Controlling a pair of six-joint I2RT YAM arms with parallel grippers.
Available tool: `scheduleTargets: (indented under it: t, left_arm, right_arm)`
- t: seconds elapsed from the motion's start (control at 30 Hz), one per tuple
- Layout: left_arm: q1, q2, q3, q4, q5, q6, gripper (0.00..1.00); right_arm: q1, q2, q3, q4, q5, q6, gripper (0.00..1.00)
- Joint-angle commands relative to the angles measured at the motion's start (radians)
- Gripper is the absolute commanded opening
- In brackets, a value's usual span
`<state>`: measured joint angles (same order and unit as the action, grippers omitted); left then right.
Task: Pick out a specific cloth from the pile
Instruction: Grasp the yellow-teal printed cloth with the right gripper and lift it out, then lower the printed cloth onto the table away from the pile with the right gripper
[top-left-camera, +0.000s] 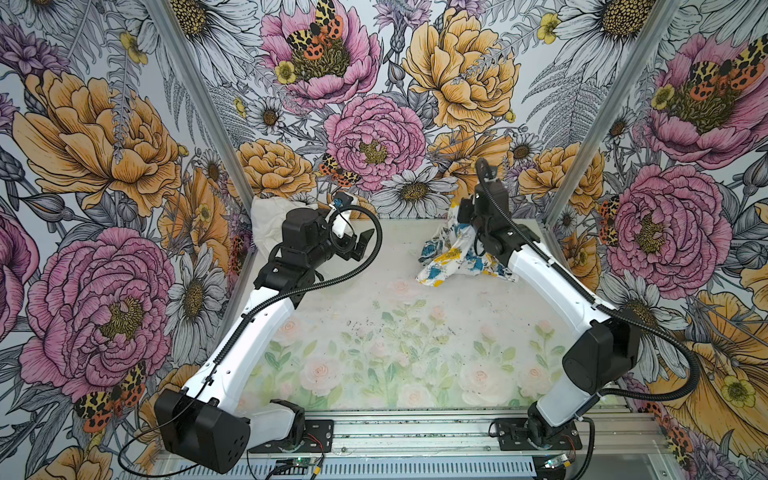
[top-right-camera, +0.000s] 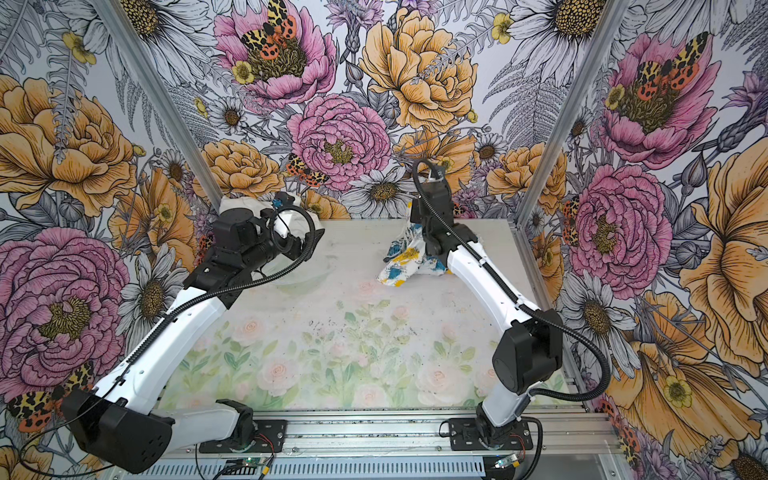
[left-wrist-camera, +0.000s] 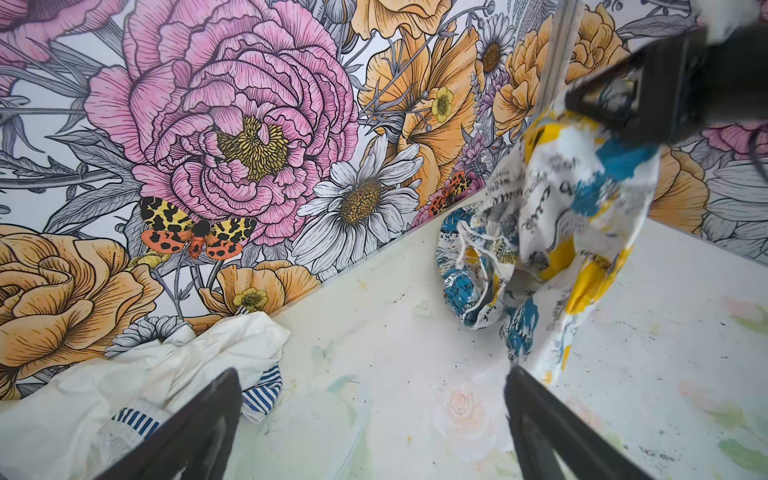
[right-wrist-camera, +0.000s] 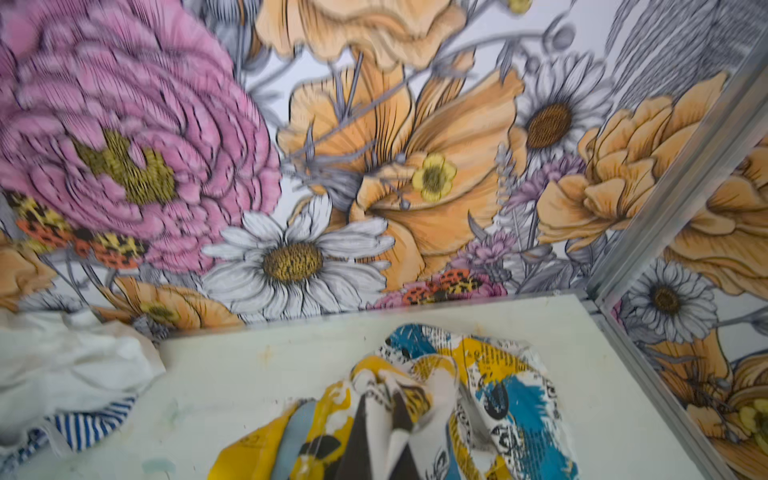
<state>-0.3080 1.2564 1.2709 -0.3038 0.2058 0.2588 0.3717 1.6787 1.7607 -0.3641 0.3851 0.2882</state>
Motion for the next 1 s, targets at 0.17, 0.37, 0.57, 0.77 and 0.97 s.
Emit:
scheduleTargets:
  t: [0.17, 0.37, 0.57, 0.77, 0.97]
  left_arm:
    - [0.073, 0.02, -0.016, 0.048, 0.159, -0.065, 0.99]
    - [0.089, 0.046, -0.009, 0.047, 0.203, -0.078, 0.99]
    - [0.088, 0.053, -0.008, 0.046, 0.211, -0.083, 0.99]
    - [0.089, 0.061, -0.001, 0.047, 0.228, -0.094, 0.99]
    - [0.087, 0.076, -0.001, 0.046, 0.245, -0.094, 0.99]
  right_arm:
    - [-0.028, 0.195, 0.717, -0.41, -0.103, -0.054, 0.0]
    - [-0.09, 0.135, 0.691, -0.416, -0.073, -0.056, 0.0]
    - [-0.218, 0.104, 0.552, -0.413, -0.096, -0.053, 0.0]
    - [-0.268, 0.196, 0.527, -0.413, -0.266, -0.072, 0.0]
    - [-0.179, 0.311, 0.578, -0.404, -0.443, -0.014, 0.0]
